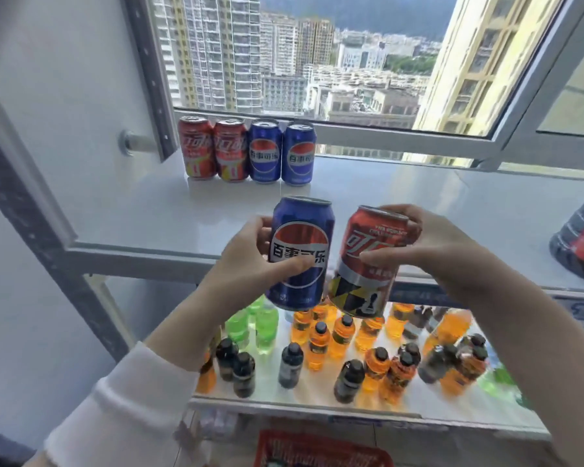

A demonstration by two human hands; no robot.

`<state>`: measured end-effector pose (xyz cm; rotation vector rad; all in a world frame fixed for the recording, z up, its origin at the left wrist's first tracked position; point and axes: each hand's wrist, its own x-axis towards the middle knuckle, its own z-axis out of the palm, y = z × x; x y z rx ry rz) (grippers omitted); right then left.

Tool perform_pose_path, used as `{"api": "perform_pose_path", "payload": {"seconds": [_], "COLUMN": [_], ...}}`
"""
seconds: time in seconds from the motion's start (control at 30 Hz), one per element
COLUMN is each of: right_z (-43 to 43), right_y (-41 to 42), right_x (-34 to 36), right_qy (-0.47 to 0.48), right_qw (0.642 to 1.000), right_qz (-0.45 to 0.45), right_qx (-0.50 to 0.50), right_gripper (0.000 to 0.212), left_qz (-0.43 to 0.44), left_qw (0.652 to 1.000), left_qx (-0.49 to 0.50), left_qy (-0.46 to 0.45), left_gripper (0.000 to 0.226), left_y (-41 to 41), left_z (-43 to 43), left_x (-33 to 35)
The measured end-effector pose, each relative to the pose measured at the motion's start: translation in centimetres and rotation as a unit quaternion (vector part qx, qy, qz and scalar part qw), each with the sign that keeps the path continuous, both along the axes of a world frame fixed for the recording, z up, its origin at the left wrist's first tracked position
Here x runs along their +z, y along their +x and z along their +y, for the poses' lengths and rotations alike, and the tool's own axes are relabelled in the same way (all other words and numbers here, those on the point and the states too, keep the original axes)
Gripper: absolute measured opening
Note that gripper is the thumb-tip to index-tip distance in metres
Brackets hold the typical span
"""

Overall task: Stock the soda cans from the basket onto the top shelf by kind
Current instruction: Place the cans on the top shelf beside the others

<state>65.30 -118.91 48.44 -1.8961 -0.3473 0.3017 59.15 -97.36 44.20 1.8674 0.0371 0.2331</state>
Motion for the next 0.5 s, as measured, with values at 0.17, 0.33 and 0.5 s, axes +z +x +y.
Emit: {"api": "perform_pose_path", "payload": {"seconds": [0.17, 0.33, 0.5], "right_z": [1.3, 2.1, 2.2], "right_y": [4.6, 8.4, 11.7], "right_x": [1.7, 2.2, 1.8], "right_qy": [0.006, -0.008, -0.006], "right_qw": [1.000, 0.999, 0.995], "right_qz": [-0.019, -0.042, -0.067], "right_qx": [-0.010, -0.033, -0.078], "right_gripper": [0.082, 0.081, 0.075], "left_qz": [-0.005, -0.010, -0.018], "left_qw": [1.000, 0.999, 0.998], "left_qx": [-0.021, -0.022, -0.046], "left_qy": [0.008, 0.022, 0.034], "left_gripper": [0.043, 0.053, 0.058], "left_y": [4.1, 8.3, 12.9], "left_z": [1.5, 3.4, 3.7], "left_x": [0.9, 0.4, 0.3]}}
